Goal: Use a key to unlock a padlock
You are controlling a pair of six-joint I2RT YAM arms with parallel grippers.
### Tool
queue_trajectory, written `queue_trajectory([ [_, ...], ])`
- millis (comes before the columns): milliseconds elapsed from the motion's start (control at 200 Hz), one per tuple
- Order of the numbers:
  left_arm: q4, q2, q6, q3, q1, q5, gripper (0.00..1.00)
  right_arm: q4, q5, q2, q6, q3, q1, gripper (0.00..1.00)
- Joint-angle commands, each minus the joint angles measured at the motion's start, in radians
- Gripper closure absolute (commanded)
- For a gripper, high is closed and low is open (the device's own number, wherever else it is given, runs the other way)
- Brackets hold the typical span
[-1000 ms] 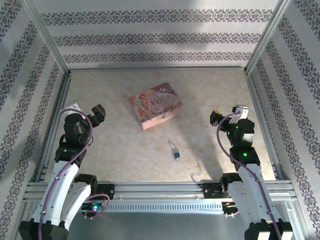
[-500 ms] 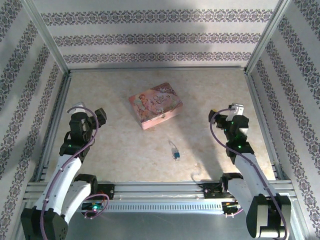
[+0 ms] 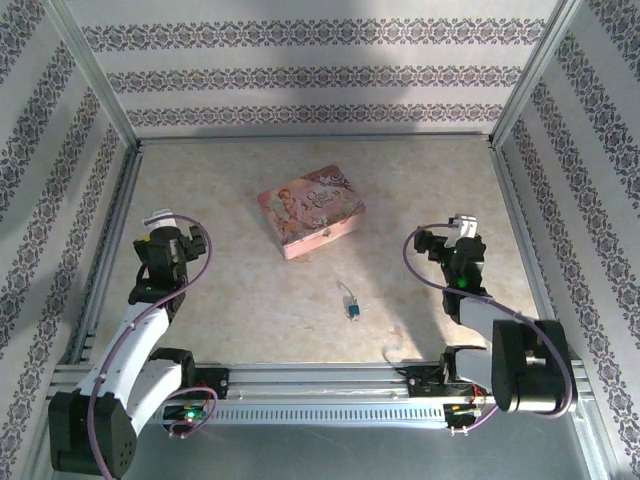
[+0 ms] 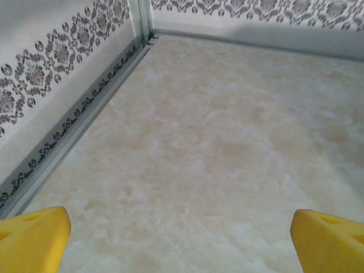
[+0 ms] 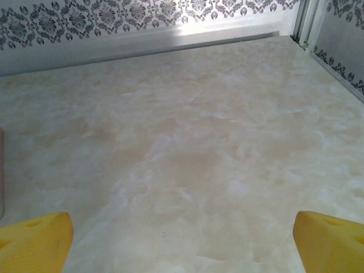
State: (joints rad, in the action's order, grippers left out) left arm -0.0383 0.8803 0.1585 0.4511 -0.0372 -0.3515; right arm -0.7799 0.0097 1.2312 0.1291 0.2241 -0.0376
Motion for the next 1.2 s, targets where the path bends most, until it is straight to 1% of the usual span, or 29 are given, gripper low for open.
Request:
queue_trajectory([
  [0,-0.157,0.02,-0.045,-0.048,0.013,-0.049,0.01,-0.242,-0.036,0.074,-0.044,-0.018,-0.008,0.02],
  [105,-0.176,0.037,-0.064,-0.052,0.013,-0.049,0.01,-0.327,-0.055,0.153,-0.048,-0.025,-0.01,0.02],
  [270,-0.196,0.062,-0.078,-0.06,0.014,-0.026,0.01,-0.523,-0.086,0.303,-0.053,-0.051,-0.011,0.02],
  [340,-0.238,0.074,-0.087,-0.078,0.014,-0.009,0.01,-0.604,-0.097,0.361,-0.048,-0.048,-0.013,0.02],
  [445,-0.3,0.109,-0.097,-0.098,0.014,0.023,0.01,-0.5,-0.095,0.318,-0.047,-0.024,-0.017,0.02],
  [490,-0.314,0.129,-0.098,-0.097,0.014,0.028,0.01,-0.478,-0.094,0.322,-0.039,-0.009,-0.02,0.02],
  [560,-0.353,0.166,-0.103,-0.101,0.014,0.04,0.01,-0.442,-0.125,0.333,-0.034,0.025,-0.028,0.02],
  [635,-0.407,0.202,-0.105,-0.11,0.014,0.058,0.01,-0.282,-0.125,0.31,-0.038,0.091,-0.028,0.02],
  [680,-0.446,0.225,-0.112,-0.115,0.014,0.071,0.01,-0.223,-0.095,0.305,-0.054,0.113,-0.011,0.02],
  [740,-0.498,0.258,-0.125,-0.122,0.014,0.091,0.01,-0.204,-0.058,0.306,-0.066,0.113,0.009,0.02],
  [855,-0.632,0.328,-0.145,-0.143,0.015,0.135,0.01,-0.193,-0.05,0.303,-0.071,0.114,0.015,0.02],
  [1069,-0.899,0.472,-0.165,-0.185,0.02,0.273,0.01,-0.193,-0.045,0.303,-0.072,0.113,0.016,0.02],
  [1194,-0.996,0.547,-0.16,-0.192,0.029,0.346,0.01,-0.191,-0.044,0.303,-0.074,0.142,0.018,0.02],
])
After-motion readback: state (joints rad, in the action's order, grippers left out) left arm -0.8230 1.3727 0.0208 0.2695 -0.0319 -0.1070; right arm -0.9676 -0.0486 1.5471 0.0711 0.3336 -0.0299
